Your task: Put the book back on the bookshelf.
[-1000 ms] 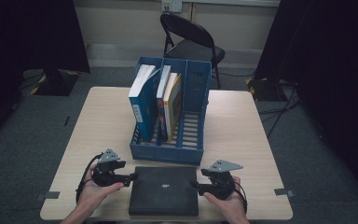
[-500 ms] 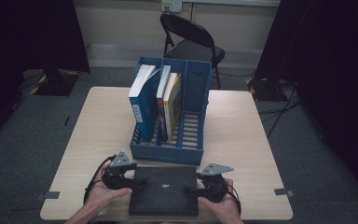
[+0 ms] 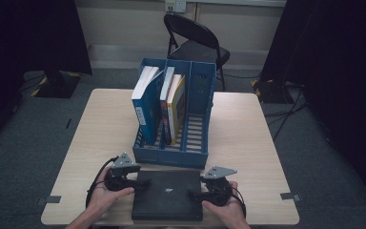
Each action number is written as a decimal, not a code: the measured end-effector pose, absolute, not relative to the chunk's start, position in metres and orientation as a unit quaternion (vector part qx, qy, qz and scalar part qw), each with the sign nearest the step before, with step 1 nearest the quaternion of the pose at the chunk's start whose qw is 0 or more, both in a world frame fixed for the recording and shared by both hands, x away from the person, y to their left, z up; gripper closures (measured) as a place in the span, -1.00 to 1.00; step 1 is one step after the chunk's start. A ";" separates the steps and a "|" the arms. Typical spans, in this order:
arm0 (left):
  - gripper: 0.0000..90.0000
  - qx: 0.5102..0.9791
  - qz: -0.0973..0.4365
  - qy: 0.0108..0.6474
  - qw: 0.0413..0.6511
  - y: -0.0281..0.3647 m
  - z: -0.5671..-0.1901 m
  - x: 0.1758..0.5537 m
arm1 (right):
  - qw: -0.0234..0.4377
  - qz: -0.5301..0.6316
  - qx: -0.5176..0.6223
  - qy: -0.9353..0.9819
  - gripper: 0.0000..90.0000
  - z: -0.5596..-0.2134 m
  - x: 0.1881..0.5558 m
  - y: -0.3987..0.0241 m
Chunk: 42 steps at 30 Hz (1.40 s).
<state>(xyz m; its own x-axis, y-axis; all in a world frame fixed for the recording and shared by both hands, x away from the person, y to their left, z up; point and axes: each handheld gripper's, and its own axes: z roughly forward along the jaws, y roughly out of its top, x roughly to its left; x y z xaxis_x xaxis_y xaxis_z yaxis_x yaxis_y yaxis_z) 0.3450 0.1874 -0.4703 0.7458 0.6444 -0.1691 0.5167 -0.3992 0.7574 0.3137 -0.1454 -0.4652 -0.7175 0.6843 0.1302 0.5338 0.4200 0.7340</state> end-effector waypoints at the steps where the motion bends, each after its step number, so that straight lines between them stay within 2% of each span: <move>1: -0.33 0.834 0.076 0.346 0.423 0.188 -0.470 0.345 | 0.096 0.396 0.361 0.839 -0.34 -0.465 0.314 -0.145; 15: -0.34 0.834 0.073 0.342 0.426 0.186 -0.471 0.347 | 0.091 0.395 0.357 0.842 -0.33 -0.464 0.316 -0.145; 27: -0.33 0.850 0.059 0.344 0.394 0.199 -0.463 0.330 | 0.080 0.406 0.334 0.847 -0.26 -0.466 0.328 -0.135; 30: -0.31 0.849 0.052 0.345 0.397 0.200 -0.464 0.332 | 0.078 0.407 0.330 0.848 -0.26 -0.466 0.330 -0.133; 33: -0.15 0.850 0.032 0.333 0.406 0.192 -0.464 0.339 | 0.073 0.411 0.324 0.849 -0.25 -0.467 0.331 -0.130; 37: -0.15 0.860 0.019 0.314 0.402 0.175 -0.463 0.338 | 0.065 0.412 0.311 0.854 -0.23 -0.467 0.337 -0.116; 42: -0.16 0.862 0.001 0.310 0.402 0.177 -0.464 0.338 | 0.061 0.414 0.302 0.857 -0.21 -0.467 0.345 -0.099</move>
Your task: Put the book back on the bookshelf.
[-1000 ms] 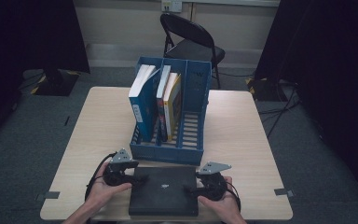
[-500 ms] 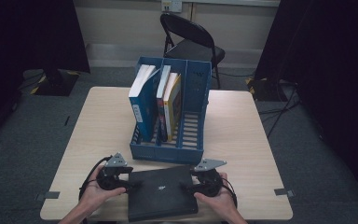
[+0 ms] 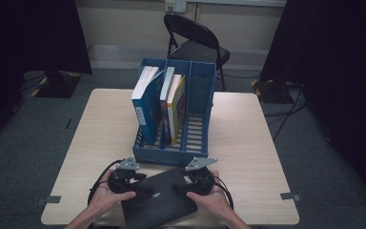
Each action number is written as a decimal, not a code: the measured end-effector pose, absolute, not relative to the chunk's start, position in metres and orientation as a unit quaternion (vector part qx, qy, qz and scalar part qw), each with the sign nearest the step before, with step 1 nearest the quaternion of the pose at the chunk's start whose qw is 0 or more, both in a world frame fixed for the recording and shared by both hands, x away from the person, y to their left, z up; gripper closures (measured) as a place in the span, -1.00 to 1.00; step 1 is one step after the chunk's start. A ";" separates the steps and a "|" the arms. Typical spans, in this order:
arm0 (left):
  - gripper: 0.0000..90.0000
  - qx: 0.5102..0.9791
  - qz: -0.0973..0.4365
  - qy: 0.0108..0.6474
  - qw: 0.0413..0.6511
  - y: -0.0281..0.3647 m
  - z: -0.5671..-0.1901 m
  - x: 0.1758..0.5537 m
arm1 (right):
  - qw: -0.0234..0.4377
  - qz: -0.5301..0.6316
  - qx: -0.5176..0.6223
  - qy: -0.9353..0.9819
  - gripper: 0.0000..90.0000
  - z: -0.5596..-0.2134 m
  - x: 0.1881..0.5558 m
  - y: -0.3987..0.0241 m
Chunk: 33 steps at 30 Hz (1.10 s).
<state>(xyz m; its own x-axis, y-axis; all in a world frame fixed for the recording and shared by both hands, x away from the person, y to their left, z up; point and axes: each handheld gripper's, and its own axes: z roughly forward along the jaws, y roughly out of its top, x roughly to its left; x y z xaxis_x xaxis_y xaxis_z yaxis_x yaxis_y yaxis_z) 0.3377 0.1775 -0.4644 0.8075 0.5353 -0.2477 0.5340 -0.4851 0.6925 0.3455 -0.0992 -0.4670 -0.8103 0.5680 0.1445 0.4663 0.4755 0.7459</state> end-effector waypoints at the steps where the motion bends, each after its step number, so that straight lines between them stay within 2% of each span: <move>1: -0.17 0.862 0.003 0.310 0.400 0.178 -0.464 0.336 | 0.061 0.414 0.301 0.857 -0.20 -0.467 0.347 -0.095; 16: -0.15 0.849 -0.019 0.314 0.424 0.180 -0.471 0.338 | 0.065 0.417 0.297 0.857 -0.19 -0.467 0.358 -0.069; 19: -0.15 0.849 -0.013 0.311 0.427 0.180 -0.471 0.337 | 0.058 0.420 0.296 0.856 -0.21 -0.467 0.355 -0.073; 24: -0.16 0.850 -0.019 0.321 0.416 0.178 -0.469 0.338 | 0.072 0.429 0.305 0.847 -0.38 -0.459 0.342 -0.089; 33: -0.14 0.848 -0.029 0.339 0.406 0.177 -0.467 0.339 | 0.082 0.441 0.328 0.831 -0.40 -0.456 0.310 -0.131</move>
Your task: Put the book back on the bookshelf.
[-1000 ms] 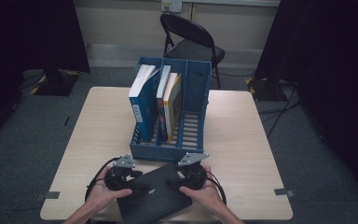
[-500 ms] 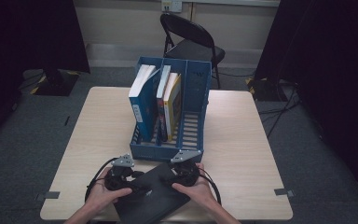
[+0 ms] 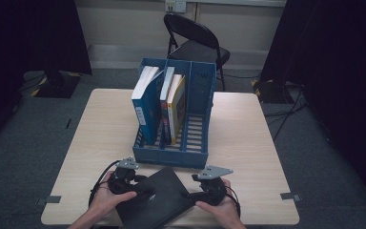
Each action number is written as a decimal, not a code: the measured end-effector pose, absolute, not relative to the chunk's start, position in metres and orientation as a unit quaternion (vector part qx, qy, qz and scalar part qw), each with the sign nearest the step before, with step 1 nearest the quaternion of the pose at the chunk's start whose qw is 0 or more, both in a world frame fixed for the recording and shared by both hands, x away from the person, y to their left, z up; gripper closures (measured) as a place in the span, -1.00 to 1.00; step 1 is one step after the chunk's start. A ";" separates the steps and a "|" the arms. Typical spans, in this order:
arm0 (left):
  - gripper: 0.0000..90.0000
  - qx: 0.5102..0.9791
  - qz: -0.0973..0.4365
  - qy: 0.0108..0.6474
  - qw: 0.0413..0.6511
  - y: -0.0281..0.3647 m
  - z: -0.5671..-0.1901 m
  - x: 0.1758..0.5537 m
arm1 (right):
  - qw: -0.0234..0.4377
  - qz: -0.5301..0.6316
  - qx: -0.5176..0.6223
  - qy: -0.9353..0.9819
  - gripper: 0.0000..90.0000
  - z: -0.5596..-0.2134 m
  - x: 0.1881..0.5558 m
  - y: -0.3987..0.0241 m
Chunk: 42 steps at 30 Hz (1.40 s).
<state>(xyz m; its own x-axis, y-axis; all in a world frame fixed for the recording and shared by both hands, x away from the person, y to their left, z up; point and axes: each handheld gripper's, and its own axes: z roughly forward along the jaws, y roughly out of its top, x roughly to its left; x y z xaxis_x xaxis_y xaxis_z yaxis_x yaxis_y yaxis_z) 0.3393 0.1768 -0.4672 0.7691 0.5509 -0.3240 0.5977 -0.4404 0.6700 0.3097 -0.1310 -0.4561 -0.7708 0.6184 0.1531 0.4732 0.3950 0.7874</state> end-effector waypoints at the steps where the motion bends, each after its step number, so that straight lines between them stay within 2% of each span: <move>1: -0.14 0.848 -0.028 0.339 0.406 0.177 -0.467 0.339 | 0.082 0.441 0.332 0.830 -0.39 -0.457 0.306 -0.135; 8: -0.14 0.847 -0.033 0.341 0.407 0.175 -0.468 0.341 | 0.092 0.424 0.351 0.830 -0.34 -0.464 0.285 -0.148; 14: -0.13 0.849 -0.033 0.337 0.406 0.176 -0.467 0.341 | 0.092 0.411 0.354 0.835 -0.34 -0.470 0.283 -0.149; 16: -0.13 0.849 -0.032 0.336 0.406 0.176 -0.467 0.341 | 0.090 0.414 0.357 0.833 -0.40 -0.470 0.285 -0.149; 19: -0.13 0.848 -0.032 0.338 0.407 0.176 -0.467 0.341 | 0.109 0.415 0.361 0.828 -0.31 -0.471 0.287 -0.145; 22: -0.13 0.848 -0.031 0.337 0.408 0.176 -0.467 0.341 | 0.099 0.416 0.359 0.829 -0.25 -0.470 0.288 -0.147; 35: -0.13 0.848 -0.030 0.338 0.407 0.176 -0.467 0.341 | 0.098 0.400 0.346 0.843 -0.23 -0.473 0.277 -0.149; 37: -0.12 0.849 -0.033 0.338 0.406 0.177 -0.467 0.341 | 0.100 0.399 0.343 0.845 -0.19 -0.472 0.277 -0.148; 39: -0.13 0.849 -0.033 0.338 0.404 0.177 -0.467 0.341 | 0.094 0.404 0.332 0.847 0.04 -0.471 0.277 -0.148; 42: -0.13 0.849 -0.032 0.342 0.401 0.179 -0.466 0.339 | 0.110 0.404 0.325 0.848 0.06 -0.471 0.275 -0.145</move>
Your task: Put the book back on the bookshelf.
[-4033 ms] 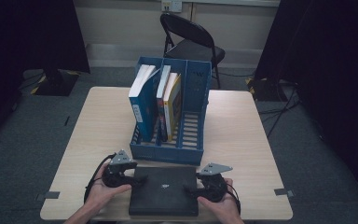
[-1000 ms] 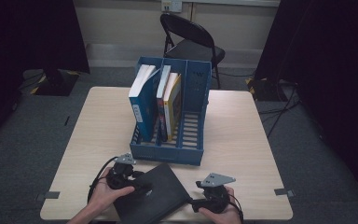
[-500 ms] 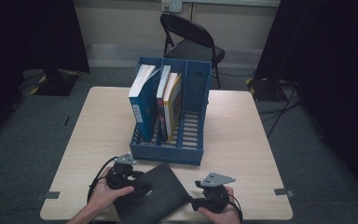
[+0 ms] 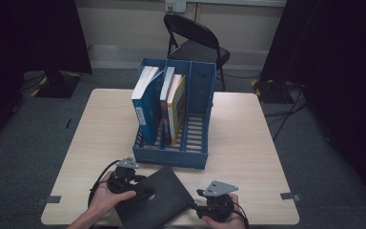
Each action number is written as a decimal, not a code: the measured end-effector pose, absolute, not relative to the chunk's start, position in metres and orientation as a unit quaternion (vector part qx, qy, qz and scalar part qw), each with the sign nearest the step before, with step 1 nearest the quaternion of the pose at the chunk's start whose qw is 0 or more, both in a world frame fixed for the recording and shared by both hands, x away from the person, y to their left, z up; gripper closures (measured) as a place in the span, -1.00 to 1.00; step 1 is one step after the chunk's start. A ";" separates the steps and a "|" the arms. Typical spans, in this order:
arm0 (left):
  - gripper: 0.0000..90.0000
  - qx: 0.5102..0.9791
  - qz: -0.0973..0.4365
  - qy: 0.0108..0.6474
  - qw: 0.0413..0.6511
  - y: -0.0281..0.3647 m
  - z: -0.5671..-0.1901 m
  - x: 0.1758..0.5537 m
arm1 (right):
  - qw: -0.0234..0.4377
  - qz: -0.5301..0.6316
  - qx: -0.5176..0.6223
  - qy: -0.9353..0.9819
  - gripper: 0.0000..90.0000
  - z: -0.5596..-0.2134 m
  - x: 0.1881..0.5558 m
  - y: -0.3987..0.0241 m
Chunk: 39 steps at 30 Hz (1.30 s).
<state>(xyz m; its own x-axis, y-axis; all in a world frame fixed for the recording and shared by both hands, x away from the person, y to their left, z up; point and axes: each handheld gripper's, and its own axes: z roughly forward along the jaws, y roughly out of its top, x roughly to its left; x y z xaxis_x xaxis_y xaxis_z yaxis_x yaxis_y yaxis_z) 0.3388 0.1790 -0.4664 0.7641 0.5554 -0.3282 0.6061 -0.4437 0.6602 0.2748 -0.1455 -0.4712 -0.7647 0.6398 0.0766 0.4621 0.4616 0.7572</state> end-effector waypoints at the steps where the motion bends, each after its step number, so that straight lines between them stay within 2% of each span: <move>1: -0.13 0.848 -0.031 0.343 0.402 0.179 -0.466 0.338 | 0.110 0.405 0.326 0.847 0.06 -0.471 0.275 -0.145; 8: -0.11 0.845 -0.042 0.356 0.397 0.190 -0.466 0.336 | 0.126 0.404 0.330 0.844 0.08 -0.472 0.285 -0.140; 17: -0.12 0.850 -0.046 0.359 0.383 0.196 -0.464 0.330 | 0.124 0.406 0.336 0.840 0.09 -0.472 0.299 -0.137; 25: -0.19 0.849 -0.055 0.368 0.375 0.197 -0.464 0.327 | 0.136 0.401 0.331 0.844 0.15 -0.471 0.314 -0.131; 30: -0.21 0.846 -0.059 0.367 0.381 0.197 -0.466 0.331 | 0.112 0.410 0.344 0.837 0.10 -0.471 0.325 -0.134; 33: -0.24 0.850 -0.042 0.364 0.379 0.192 -0.464 0.333 | 0.114 0.407 0.345 0.838 0.11 -0.471 0.322 -0.132; 36: -0.27 0.851 -0.035 0.361 0.380 0.191 -0.464 0.333 | 0.096 0.407 0.339 0.843 0.12 -0.473 0.309 -0.128; 39: -0.26 0.850 -0.035 0.360 0.383 0.191 -0.465 0.332 | 0.104 0.407 0.339 0.842 0.14 -0.474 0.302 -0.125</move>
<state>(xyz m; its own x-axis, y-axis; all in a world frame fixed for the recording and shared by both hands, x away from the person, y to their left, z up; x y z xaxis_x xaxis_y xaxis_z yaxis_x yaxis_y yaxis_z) 0.3323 0.1912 -0.4646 0.7378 0.5856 -0.3356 0.6394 -0.4471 0.6255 0.3018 -0.1250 -0.4741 -0.7492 0.6547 0.1002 0.4857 0.4403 0.7551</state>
